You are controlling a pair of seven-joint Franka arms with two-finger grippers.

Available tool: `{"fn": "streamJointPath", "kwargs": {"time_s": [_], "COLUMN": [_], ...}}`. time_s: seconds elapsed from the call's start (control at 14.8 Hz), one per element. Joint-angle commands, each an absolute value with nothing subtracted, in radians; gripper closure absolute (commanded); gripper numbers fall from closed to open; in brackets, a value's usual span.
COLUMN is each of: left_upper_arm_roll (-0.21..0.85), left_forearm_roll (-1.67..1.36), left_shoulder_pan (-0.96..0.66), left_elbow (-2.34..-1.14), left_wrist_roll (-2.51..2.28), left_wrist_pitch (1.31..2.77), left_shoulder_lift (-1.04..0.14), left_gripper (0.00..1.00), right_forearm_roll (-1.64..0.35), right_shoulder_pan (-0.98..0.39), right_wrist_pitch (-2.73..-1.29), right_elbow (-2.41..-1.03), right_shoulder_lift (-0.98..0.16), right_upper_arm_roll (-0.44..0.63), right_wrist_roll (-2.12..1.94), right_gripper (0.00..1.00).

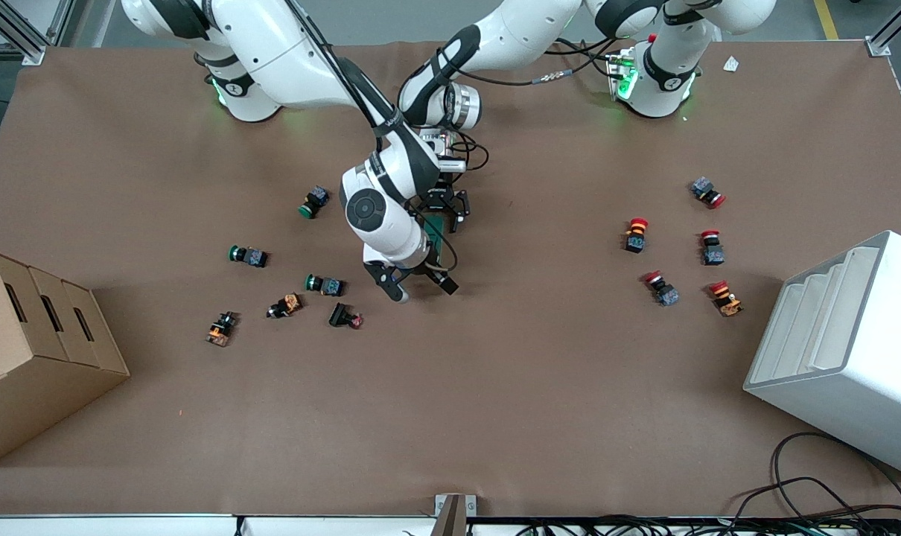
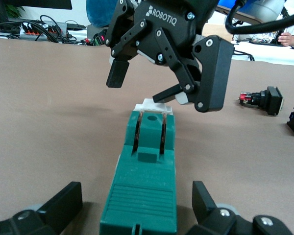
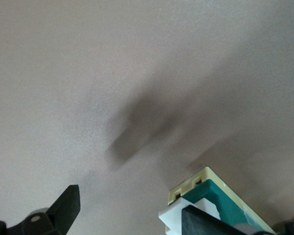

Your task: Close load switch with both arms

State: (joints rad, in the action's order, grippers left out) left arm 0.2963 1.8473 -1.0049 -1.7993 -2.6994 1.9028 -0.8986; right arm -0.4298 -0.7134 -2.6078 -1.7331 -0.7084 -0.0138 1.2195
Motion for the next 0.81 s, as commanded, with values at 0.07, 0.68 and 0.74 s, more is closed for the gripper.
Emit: {"fn": "streamJointPath", "kwargs": {"time_s": [0.07, 0.68, 0.74], "left_upper_arm_roll": [0.322, 0.324, 0.324], "left_forearm_roll": [1.804, 1.717, 1.709], "left_shoulder_pan": [-0.973, -0.963, -0.963], "left_elbow": [-1.761, -1.759, -1.759], "left_wrist_roll": [-2.744, -2.623, -2.617], "left_wrist_pitch": [2.029, 2.052, 2.054], "left_shoulder_lift": [-1.003, -0.959, -0.956], "left_gripper": [0.00, 0.00, 0.00], "right_forearm_roll": [-0.419, -0.381, -0.342], "right_shoulder_pan": [-0.683, -0.447, -0.421], "right_wrist_pitch": [-2.611, -2.222, -2.182], "right_elbow": [-1.666, -1.644, -1.646], "right_shoulder_lift": [-0.752, -0.568, -0.546], "right_upper_arm_roll": [-0.008, 0.012, 0.024], "right_wrist_roll": [1.190, 0.809, 0.751], "right_gripper": [0.00, 0.00, 0.00]}}
